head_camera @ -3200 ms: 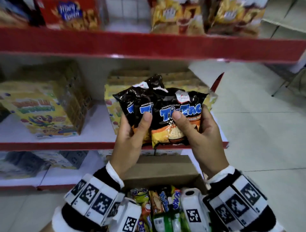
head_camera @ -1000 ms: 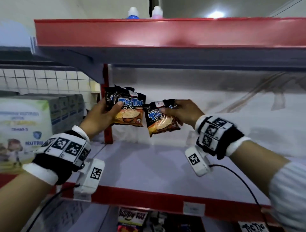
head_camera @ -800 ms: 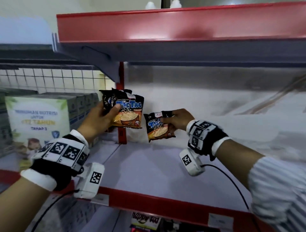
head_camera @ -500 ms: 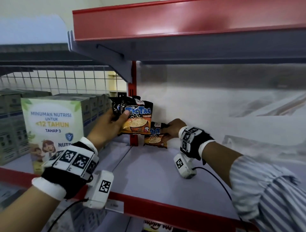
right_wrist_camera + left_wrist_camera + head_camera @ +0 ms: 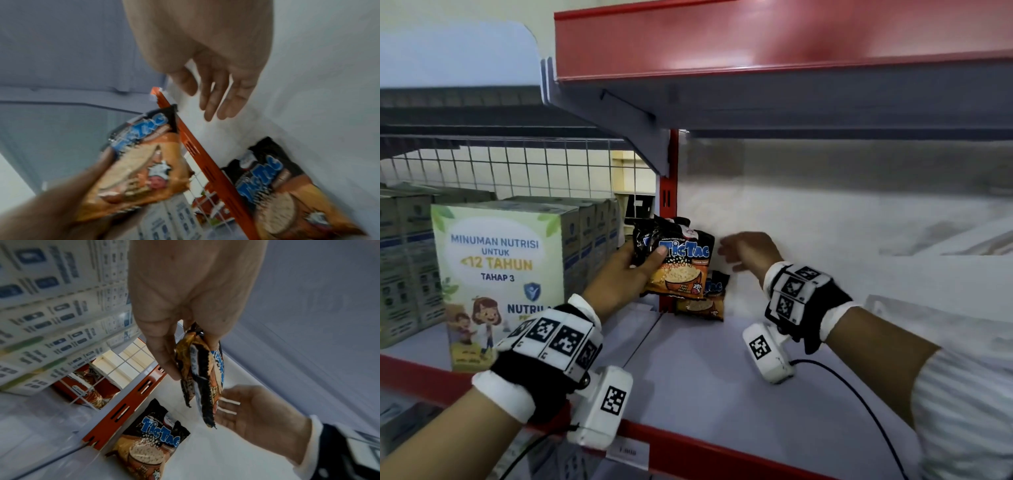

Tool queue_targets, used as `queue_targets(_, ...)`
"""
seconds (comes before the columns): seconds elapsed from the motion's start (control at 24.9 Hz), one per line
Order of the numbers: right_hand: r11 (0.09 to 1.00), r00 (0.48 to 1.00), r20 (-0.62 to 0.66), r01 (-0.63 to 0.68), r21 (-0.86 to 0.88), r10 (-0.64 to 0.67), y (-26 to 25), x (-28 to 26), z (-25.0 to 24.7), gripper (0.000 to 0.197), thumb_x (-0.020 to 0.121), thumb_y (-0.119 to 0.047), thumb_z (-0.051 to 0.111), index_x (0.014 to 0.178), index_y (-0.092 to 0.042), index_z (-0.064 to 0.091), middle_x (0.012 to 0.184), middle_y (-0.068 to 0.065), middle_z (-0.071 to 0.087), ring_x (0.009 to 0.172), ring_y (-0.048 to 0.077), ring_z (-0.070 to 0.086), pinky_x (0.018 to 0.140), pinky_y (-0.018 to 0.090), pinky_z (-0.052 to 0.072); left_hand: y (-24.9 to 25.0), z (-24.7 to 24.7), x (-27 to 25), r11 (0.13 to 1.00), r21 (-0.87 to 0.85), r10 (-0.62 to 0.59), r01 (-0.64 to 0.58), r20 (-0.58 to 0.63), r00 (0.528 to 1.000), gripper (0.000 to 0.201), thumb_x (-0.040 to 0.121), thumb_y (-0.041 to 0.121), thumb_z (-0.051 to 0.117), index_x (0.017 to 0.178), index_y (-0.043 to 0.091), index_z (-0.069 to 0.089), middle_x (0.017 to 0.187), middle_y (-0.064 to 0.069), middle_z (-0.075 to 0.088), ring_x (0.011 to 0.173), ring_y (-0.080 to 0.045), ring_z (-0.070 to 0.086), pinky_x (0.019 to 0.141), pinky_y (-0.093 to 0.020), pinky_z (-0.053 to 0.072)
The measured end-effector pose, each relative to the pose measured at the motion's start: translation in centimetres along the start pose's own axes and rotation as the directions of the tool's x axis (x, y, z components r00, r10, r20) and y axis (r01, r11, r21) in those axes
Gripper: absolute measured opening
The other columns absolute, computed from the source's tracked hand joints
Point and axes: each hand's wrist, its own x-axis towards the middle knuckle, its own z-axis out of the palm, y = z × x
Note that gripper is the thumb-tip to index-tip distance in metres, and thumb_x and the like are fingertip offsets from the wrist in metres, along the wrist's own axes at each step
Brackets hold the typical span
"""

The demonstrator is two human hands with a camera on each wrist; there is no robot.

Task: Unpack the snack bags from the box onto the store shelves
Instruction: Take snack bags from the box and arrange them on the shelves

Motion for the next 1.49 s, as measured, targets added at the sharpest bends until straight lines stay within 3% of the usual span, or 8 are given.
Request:
queue_targets(0.2, 0.996, 0.947, 0.312, 0.050, 0.077, -0.072, -2.9, -2.7, 0.0, 0.049, 0.084, -0.016, 0.071, 0.128, -0.015, 0.050, 0.110, 0.012, 0.064, 0.083, 0.028, 0.067, 0.059, 0.032, 0.059, 0.8, 0.9, 0.9, 0.996, -0.083, 0.017, -0.019, -0.022, 1.000, 0.031, 0.096, 0.028, 0.051, 0.120, 0.009, 0.057, 0.094, 0.002, 0.066, 0.068, 0.005, 0.063, 0.055, -0.007, 0.046)
queue_targets(0.4, 0.995, 0.978, 0.196, -0.052, -0.085, 0.068, 0.3, -1.5, 1.0, 0.034, 0.080, -0.003, 0.072, 0.107, -0.005, 0.052, 0.106, 0.015, 0.060, 0.072, 0.027, 0.063, 0.066, 0.040, 0.056, 0.0, -0.9, 1.3, 0.999, -0.020, -0.042, 0.039, -0.169, 0.985, 0.043, 0.100, 0.038, 0.037, 0.129, 0.010, 0.053, 0.122, -0.003, 0.060, 0.111, -0.016, 0.055, 0.089, -0.023, 0.044)
queue_targets(0.52, 0.961, 0.969, 0.195, -0.099, -0.258, 0.152, 1.7, -0.7, 2.1, 0.040, 0.078, -0.002, 0.074, 0.110, -0.002, 0.049, 0.092, 0.013, 0.061, 0.080, 0.032, 0.064, 0.071, 0.046, 0.056, -0.6, -2.0, 1.4, 0.997, -0.052, -0.059, 0.050, -0.203, 0.977, 0.042, 0.100, 0.038, 0.038, 0.129, 0.011, 0.053, 0.112, 0.003, 0.058, 0.104, -0.013, 0.054, 0.080, -0.017, 0.041)
queue_targets(0.8, 0.726, 0.993, 0.082, -0.006, -0.687, 0.085, 1.7, -1.3, 3.1, 0.071, 0.076, -0.028, 0.078, 0.127, -0.007, 0.033, 0.126, 0.018, 0.052, 0.111, 0.033, 0.057, 0.088, 0.042, 0.051, -1.0, -2.4, 1.4, 1.000, 0.005, -0.027, 0.028, -0.146, 0.989, 0.039, 0.098, 0.036, 0.045, 0.123, 0.009, 0.056, 0.112, -0.003, 0.061, 0.101, -0.017, 0.056, 0.084, -0.025, 0.039)
queue_targets(0.97, 0.998, 0.986, 0.166, 0.033, -0.062, -0.022, -2.1, -1.6, 0.7, 0.043, 0.092, -0.037, 0.058, 0.128, -0.016, 0.047, 0.123, 0.010, 0.059, 0.099, 0.024, 0.060, 0.086, 0.038, 0.052, -0.1, -1.1, 1.4, 0.997, -0.082, -0.005, 0.001, -0.057, 0.998, 0.032, 0.098, 0.017, 0.047, 0.124, 0.000, 0.052, 0.113, -0.009, 0.062, 0.103, -0.021, 0.059, 0.073, -0.014, 0.049)
queue_targets(1.09, 0.941, 0.942, 0.334, -0.080, 0.329, -0.037, -3.8, -2.8, -0.1, 0.031, 0.094, -0.026, 0.057, 0.123, -0.019, 0.053, 0.104, 0.010, 0.067, 0.082, 0.026, 0.069, 0.079, 0.040, 0.055, 0.5, -0.2, 1.1, 0.993, -0.114, -0.017, 0.015, -0.013, 1.000, 0.031, 0.098, 0.014, 0.046, 0.127, 0.003, 0.050, 0.112, -0.007, 0.060, 0.099, -0.018, 0.057, 0.060, -0.004, 0.048)
queue_targets(1.25, 0.953, 0.914, 0.404, -0.083, 0.291, -0.044, -3.7, -3.7, -0.1, 0.038, 0.086, -0.040, 0.063, 0.114, -0.015, 0.059, 0.096, 0.010, 0.071, 0.077, 0.024, 0.072, 0.060, 0.032, 0.058, 0.5, -0.5, 0.9, 0.994, -0.101, -0.046, 0.045, -0.007, 0.999, 0.032, 0.098, 0.015, 0.047, 0.128, 0.003, 0.050, 0.118, -0.012, 0.062, 0.099, -0.019, 0.059, 0.069, -0.016, 0.049)
queue_targets(1.49, 0.996, 0.936, 0.342, -0.070, -0.048, 0.082, -1.1, -2.5, 1.5, 0.026, 0.081, 0.006, 0.068, 0.101, -0.006, 0.057, 0.096, 0.016, 0.062, 0.071, 0.031, 0.065, 0.065, 0.036, 0.060, -0.4, -0.8, -0.1, 0.971, 0.126, -0.199, 0.201, -0.030, 0.980, 0.044, 0.091, 0.027, 0.061, 0.128, 0.008, 0.045, 0.114, -0.009, 0.060, 0.095, -0.019, 0.061, 0.074, -0.026, 0.052)
